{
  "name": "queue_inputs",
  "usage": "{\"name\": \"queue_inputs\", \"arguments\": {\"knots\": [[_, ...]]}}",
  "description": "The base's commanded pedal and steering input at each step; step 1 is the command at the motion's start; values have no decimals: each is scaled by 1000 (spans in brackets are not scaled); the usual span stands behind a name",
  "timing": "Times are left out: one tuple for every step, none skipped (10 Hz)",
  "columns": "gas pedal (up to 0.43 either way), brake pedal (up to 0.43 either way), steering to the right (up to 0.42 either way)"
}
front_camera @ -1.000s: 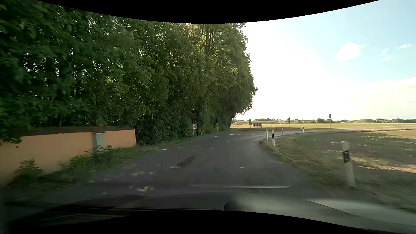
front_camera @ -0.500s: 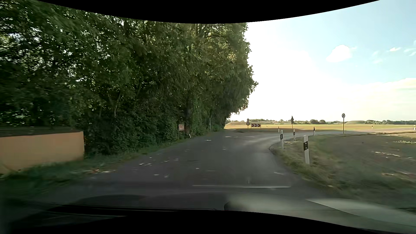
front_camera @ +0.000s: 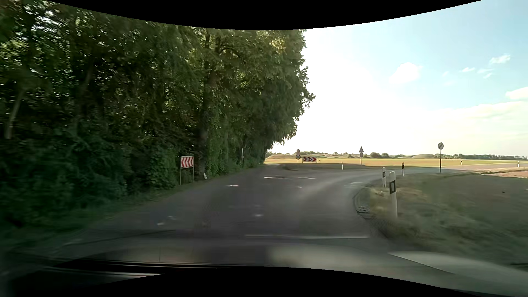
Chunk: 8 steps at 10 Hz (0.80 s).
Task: Follow the waypoints while adhering to traffic rules and regulations
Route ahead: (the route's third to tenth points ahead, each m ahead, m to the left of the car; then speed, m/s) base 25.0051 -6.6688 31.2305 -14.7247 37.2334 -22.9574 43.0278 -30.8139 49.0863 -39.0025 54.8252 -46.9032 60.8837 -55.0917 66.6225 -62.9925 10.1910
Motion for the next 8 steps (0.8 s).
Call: {"name": "queue_inputs", "arguments": {"knots": [[0, 6, 110], [0, 6, 122], [0, 6, 131], [0, 6, 137], [0, 6, 142], [0, 6, 143], [0, 6, 145], [0, 6, 154]]}}
